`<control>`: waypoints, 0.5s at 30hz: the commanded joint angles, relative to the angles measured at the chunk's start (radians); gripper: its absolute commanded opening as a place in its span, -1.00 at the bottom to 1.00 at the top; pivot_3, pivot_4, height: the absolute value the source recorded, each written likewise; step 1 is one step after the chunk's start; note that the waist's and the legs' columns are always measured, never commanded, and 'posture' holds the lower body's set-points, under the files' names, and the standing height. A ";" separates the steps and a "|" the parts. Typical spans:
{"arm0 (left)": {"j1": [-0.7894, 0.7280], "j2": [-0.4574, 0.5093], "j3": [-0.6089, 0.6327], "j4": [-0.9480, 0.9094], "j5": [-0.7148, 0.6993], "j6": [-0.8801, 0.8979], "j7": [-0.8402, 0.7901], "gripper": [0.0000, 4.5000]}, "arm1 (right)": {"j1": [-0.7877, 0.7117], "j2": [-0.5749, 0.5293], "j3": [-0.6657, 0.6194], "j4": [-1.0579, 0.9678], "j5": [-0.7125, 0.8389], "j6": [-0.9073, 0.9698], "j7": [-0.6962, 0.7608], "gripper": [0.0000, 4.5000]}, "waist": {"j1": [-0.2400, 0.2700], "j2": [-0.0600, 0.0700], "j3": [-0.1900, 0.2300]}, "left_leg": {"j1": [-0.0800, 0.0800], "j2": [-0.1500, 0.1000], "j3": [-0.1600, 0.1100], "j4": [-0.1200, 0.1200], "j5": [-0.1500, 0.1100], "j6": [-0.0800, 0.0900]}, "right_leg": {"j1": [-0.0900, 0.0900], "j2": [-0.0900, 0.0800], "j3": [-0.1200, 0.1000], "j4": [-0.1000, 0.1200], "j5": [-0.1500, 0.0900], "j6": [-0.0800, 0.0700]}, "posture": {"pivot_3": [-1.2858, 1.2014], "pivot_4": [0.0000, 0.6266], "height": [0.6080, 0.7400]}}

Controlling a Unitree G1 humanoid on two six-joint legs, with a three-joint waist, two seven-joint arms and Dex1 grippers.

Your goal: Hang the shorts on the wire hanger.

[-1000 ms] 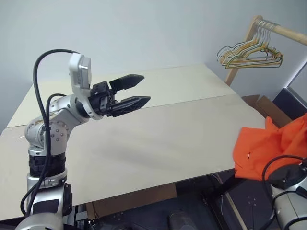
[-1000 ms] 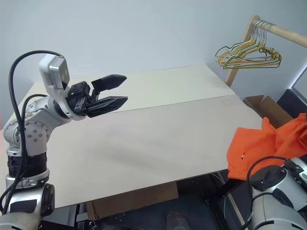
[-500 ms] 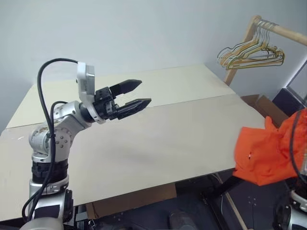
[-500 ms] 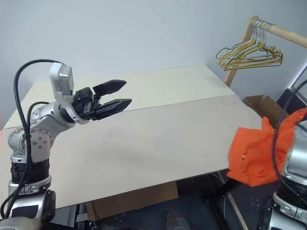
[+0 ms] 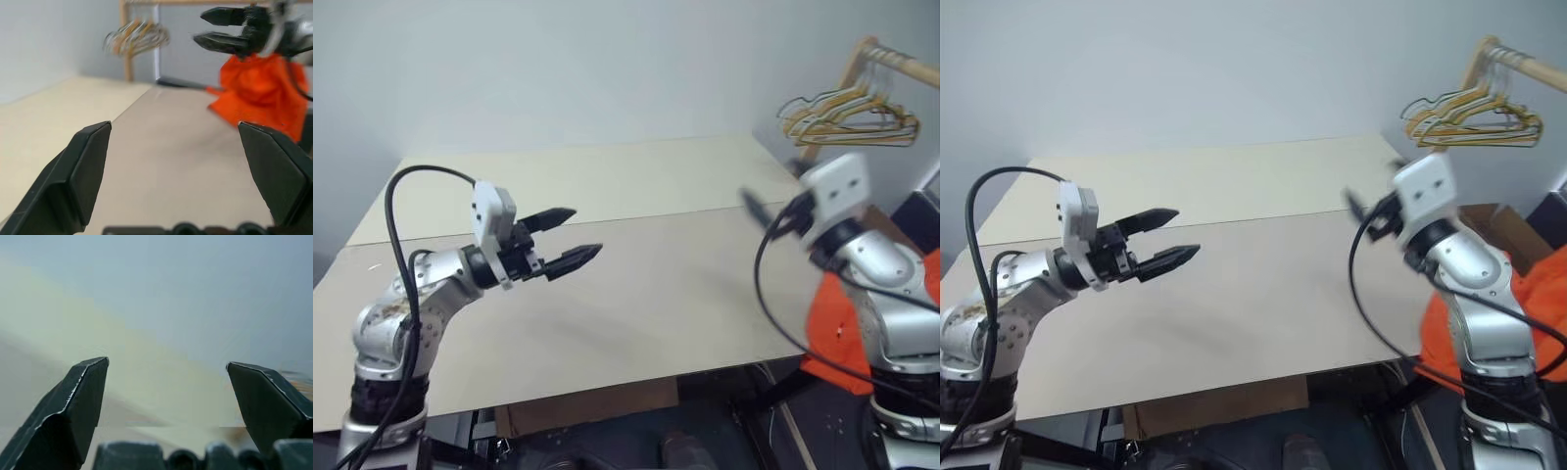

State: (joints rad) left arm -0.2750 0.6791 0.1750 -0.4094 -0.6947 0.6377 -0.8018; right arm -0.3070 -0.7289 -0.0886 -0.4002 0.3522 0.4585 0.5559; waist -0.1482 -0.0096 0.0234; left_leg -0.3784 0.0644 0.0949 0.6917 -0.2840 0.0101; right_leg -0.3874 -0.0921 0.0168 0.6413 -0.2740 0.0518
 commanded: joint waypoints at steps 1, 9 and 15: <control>0.054 0.042 0.014 -0.086 0.024 -0.017 -0.007 1.00 | 0.009 -0.044 0.034 -0.010 0.036 -0.021 0.159 0.98 | 0.033 -0.002 0.001 | 0.000 0.000 0.000 0.000 0.000 0.000 | 0.000 0.000 -0.001 0.000 0.000 0.000 | 0.04 -1.00 1.00; 0.168 0.076 0.067 -0.165 -0.001 -0.002 0.014 1.00 | -0.071 -0.040 0.067 0.078 0.033 -0.044 0.283 0.98 | 0.133 -0.004 0.002 | 0.002 0.000 0.006 0.000 0.000 0.000 | -0.001 0.000 -0.002 0.001 0.001 -0.002 | 0.07 -0.98 1.00; 0.162 0.070 0.070 -0.165 -0.013 -0.004 0.016 1.00 | -0.069 -0.030 0.071 0.071 0.011 -0.042 0.288 0.98 | 0.162 -0.004 0.002 | -0.001 0.000 0.010 0.001 0.000 0.000 | -0.001 0.000 -0.003 0.000 0.001 -0.002 | 0.07 -0.99 1.00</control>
State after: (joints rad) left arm -0.0999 0.7442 0.2208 -0.5518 -0.6942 0.6400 -0.7896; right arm -0.3649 -0.7590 -0.0060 -0.3096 0.3697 0.4424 0.8431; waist 0.0134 -0.0140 0.0251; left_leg -0.3796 0.0641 0.1055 0.6925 -0.2842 0.0098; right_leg -0.3886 -0.0922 0.0140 0.6415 -0.2728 0.0495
